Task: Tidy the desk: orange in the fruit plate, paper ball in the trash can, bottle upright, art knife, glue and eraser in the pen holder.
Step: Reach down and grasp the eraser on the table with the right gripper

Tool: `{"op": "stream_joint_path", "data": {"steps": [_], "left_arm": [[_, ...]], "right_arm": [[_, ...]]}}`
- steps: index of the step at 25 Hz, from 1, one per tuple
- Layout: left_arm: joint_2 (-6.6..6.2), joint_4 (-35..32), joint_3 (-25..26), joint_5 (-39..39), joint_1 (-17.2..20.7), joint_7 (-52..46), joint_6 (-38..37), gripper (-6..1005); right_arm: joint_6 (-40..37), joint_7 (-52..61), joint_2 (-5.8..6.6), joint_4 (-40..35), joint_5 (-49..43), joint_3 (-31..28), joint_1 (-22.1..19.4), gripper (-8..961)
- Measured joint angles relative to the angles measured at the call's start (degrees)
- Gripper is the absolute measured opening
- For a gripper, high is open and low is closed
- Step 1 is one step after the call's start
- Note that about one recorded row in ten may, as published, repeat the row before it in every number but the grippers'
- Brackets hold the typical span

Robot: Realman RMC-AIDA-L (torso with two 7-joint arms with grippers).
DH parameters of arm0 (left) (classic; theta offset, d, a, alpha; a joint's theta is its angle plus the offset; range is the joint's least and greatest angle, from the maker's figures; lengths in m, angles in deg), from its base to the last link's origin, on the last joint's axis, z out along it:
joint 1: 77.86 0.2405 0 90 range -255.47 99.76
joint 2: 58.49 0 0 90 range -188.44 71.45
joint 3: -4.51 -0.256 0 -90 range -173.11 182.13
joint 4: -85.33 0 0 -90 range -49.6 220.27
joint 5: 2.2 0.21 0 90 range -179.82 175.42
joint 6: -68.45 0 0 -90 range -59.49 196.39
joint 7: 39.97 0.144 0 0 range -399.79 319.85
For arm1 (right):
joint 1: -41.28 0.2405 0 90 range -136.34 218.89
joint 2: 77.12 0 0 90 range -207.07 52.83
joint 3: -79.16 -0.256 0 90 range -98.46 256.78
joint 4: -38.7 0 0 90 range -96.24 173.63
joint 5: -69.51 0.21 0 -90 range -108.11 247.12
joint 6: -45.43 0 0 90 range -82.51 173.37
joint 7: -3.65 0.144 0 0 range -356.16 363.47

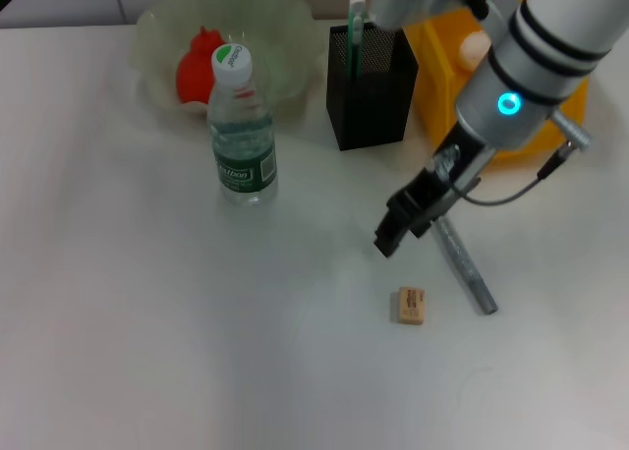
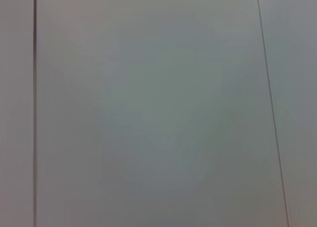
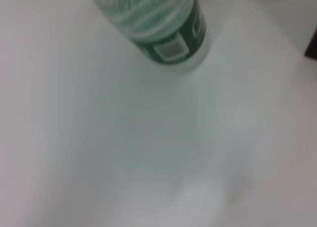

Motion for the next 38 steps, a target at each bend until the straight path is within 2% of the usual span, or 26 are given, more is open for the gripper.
{"op": "stream_joint_path", "data": {"steps": [2, 7, 17, 31, 36, 38], "left_arm": [[-0.01, 0.1, 0.0, 0.0, -0.3, 0.2, 0.1, 773], [0.03, 0.1, 0.1, 0.0, -0.3, 0.3, 0.1, 773], [0.09, 0.2, 0.1, 0.0, 0.0, 0.4, 0.1, 773], [0.08, 0.2, -0.4, 0.0, 0.5, 0.4, -0.2, 773], [0.08, 0.2, -0.3, 0.0, 0.9, 0.4, -0.3, 773], [0.08, 0.2, -0.2, 0.0, 0.9, 0.4, -0.3, 773]], "right_arm": [[1.1, 0.2, -0.12, 1.3, 1.6, 4.4, 0.2, 530], [2.2, 1.3, -0.14, 5.3, 3.6, 8.9, 1.8, 534], [3.3, 2.6, -0.17, 7.7, 5.1, 15.3, 3.6, 542], [5.4, 2.9, -0.17, 8.3, 7.6, 19.2, 3.8, 552], [5.6, 3.3, -0.17, 8.3, 7.9, 20.2, 3.8, 705], [5.9, 3.4, -0.16, 8.3, 8.4, 21.3, 3.8, 704]]}}
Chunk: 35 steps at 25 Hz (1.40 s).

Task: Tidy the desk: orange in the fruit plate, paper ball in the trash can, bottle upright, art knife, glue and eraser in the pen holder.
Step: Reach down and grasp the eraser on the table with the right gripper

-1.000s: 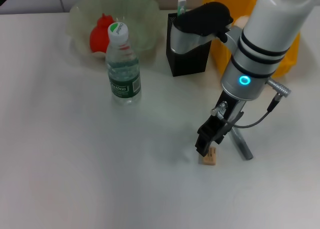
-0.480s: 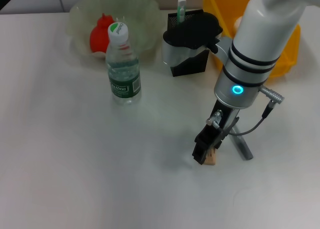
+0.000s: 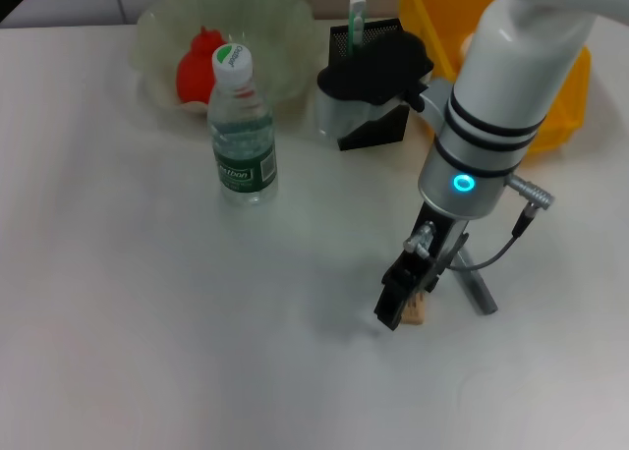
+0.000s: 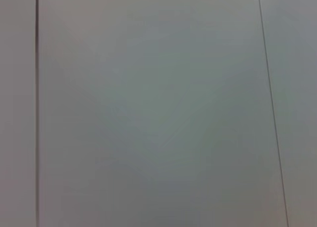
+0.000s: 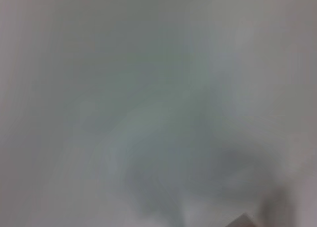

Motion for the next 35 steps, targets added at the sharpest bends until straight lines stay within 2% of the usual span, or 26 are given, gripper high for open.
{"op": "stream_joint_path", "data": {"steps": [9, 24, 28, 35], "left_arm": [[-0.07, 0.0, 0.2, 0.0, 0.3, 0.1, 0.0, 773], [-0.05, 0.0, 0.3, 0.0, 0.3, 0.9, 0.0, 773], [-0.04, 0.0, 0.3, 0.0, 0.3, 0.9, 0.0, 773], [0.00, 0.0, 0.3, 0.0, 0.1, 0.9, 0.0, 773]], "right_arm": [[1.7, 1.8, 0.00, 0.0, 1.6, 5.9, 1.1, 701], [2.5, 2.3, 0.00, 0.0, 1.6, 6.2, 1.5, 688], [2.6, 2.3, 0.00, 0.0, 2.0, 6.4, 1.5, 511], [2.7, 2.2, 0.00, 0.8, 3.2, 7.7, 2.2, 508]]}}
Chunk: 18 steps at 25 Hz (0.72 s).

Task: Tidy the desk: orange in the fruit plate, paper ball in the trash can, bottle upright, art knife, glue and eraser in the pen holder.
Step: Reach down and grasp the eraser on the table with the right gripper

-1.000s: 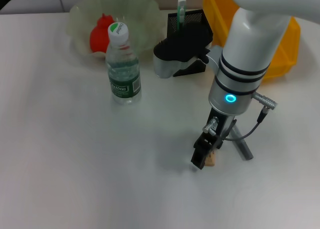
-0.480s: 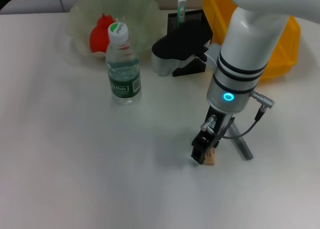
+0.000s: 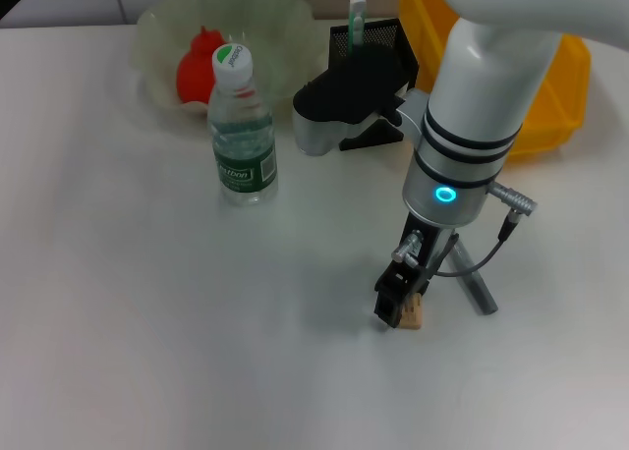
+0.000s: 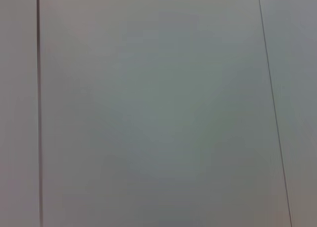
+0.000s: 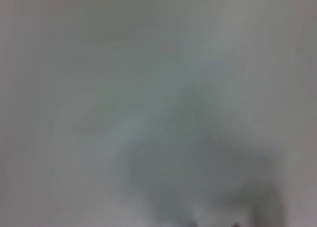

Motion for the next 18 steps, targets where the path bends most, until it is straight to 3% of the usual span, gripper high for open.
{"op": "stream_joint_path", "data": {"steps": [14, 18], "left_arm": [[0.00, 0.0, 0.0, 0.0, 0.3, 0.1, 0.0, 773], [0.00, 0.0, 0.0, 0.0, 0.3, 0.1, -0.1, 773]], "right_arm": [[-1.0, 0.1, 0.00, -0.2, 0.3, -2.0, -1.1, 411], [-1.3, 0.1, 0.09, -0.2, 0.1, -3.4, -1.9, 276]]}}
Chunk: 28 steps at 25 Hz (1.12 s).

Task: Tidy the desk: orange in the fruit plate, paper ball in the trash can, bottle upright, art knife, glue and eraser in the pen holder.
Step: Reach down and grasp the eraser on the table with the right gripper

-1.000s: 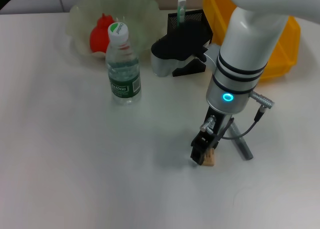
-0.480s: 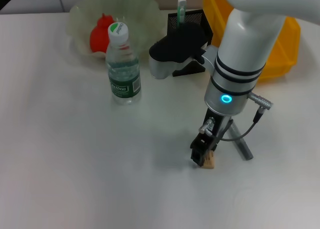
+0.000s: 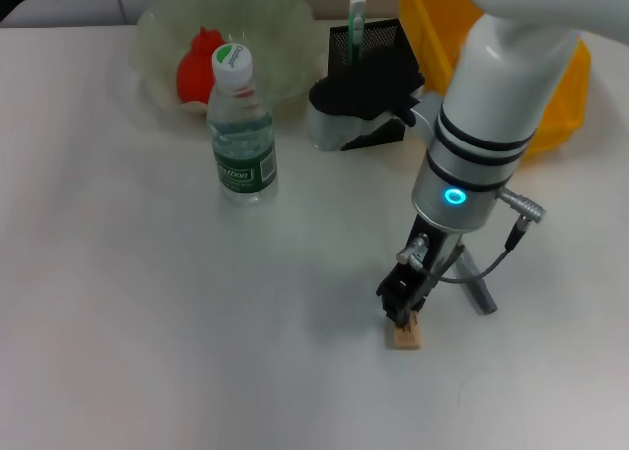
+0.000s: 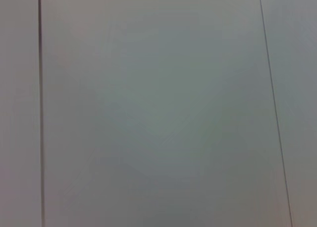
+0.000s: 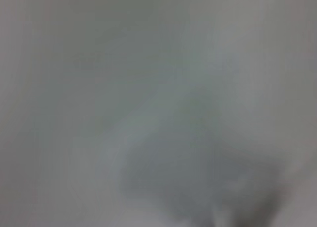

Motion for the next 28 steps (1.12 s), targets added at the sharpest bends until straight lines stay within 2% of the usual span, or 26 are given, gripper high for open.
{"op": "stream_joint_path", "data": {"steps": [5, 6, 11, 15, 23, 28], "left_arm": [[0.00, 0.0, 0.0, 0.0, 0.0, 0.0, -0.5, 773], [0.00, -0.1, 0.0, 0.0, 0.0, 0.0, -0.7, 773], [-0.01, -0.4, 0.0, 0.0, 0.0, -0.3, -1.1, 773], [-0.01, -0.5, 0.0, 0.0, 0.0, -0.2, -1.2, 773], [-0.01, -0.4, 0.0, 0.0, -0.3, 0.0, -1.0, 773], [0.00, -0.4, 0.0, 0.0, -0.3, 0.0, -0.9, 773]], "right_arm": [[-0.3, 0.8, 0.37, -0.2, -2.9, -1.7, -1.1, 182], [-0.6, 0.9, 0.35, -0.2, -6.5, -4.0, -1.6, 173], [-1.1, 0.9, 0.21, -3.0, -12.4, -8.4, -4.1, 129], [-1.5, 0.9, 0.23, -5.7, -14.2, -9.6, -5.4, 94], [-2.0, 0.9, 0.45, -11.0, -16.4, -13.7, -7.7, 93], [-5.3, 0.4, 0.44, -13.2, -15.9, -17.2, -8.5, 99]]}}
